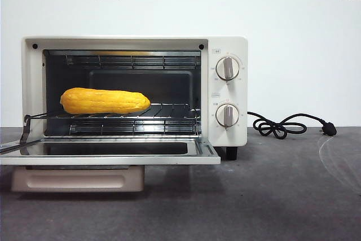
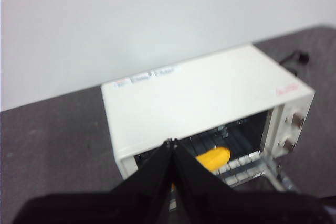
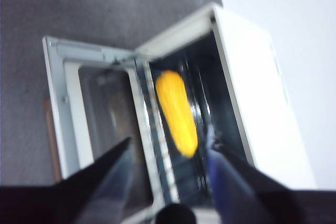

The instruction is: Take the corn from the table,put the corn in the oven

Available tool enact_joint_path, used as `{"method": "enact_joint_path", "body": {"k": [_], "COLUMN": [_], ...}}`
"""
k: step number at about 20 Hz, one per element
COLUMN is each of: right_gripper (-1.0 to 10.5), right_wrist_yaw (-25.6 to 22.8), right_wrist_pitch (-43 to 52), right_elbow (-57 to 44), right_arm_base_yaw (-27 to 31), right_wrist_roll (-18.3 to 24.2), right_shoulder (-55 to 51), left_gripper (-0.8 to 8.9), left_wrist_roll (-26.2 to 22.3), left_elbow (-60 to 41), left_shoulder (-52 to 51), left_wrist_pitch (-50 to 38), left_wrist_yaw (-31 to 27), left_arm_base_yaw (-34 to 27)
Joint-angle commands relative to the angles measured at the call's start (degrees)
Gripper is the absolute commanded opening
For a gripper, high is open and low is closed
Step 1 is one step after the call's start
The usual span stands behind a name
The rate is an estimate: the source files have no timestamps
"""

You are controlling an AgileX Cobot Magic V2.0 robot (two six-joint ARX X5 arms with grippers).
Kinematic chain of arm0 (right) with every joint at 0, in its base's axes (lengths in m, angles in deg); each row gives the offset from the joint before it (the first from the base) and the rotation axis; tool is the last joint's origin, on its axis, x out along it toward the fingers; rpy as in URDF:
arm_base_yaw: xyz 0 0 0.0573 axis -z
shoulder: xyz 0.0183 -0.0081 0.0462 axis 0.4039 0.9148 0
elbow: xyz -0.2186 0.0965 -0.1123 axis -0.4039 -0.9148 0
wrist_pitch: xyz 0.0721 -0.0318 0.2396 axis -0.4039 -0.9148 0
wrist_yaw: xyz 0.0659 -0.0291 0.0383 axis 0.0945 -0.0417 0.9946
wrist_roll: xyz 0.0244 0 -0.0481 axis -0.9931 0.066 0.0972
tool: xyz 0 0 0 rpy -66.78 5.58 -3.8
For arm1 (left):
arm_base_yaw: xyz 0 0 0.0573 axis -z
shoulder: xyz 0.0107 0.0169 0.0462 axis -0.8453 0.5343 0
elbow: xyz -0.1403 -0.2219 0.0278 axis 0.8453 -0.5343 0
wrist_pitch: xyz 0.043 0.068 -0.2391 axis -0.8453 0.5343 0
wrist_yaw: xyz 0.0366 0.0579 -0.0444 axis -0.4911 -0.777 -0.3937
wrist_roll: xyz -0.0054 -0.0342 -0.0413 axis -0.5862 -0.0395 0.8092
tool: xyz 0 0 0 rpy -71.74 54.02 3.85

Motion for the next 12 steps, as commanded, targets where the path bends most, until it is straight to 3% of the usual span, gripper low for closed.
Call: {"method": "enact_joint_path", "body": {"k": [1,3,6,12], "right_gripper": [0.5,0.2,0.2,-0.1], "right_wrist_yaw": [0.98,2.54,7.65,18.01], "right_wrist_pitch": [-4.72,-7.06,-9.40,-10.60], "right_elbow": [0.22,0.22,0.24,0.26], "right_arm_base_yaw": [0.07,0.11,0.22,3.69], "right_wrist_roll": [-8.81,-10.62,-14.16,-19.96], "right_shoulder": [-4.96,-8.02,-12.94,-20.50], "left_gripper": [-0.09,-0.09,-0.09,-0.09], "left_wrist_roll": [-2.47,-3.96,-5.90,-9.79], "left_elbow": [0.31,0.31,0.31,0.28], "left_shoulder": [4.04,6.62,10.32,15.15], "left_wrist_pitch": [-0.87,-1.25,-1.86,-1.77], "left_wrist_yaw": [0.33,4.17,18.67,38.25], "left_arm_base_yaw": [0.11,0.11,-0.72,-9.25]}}
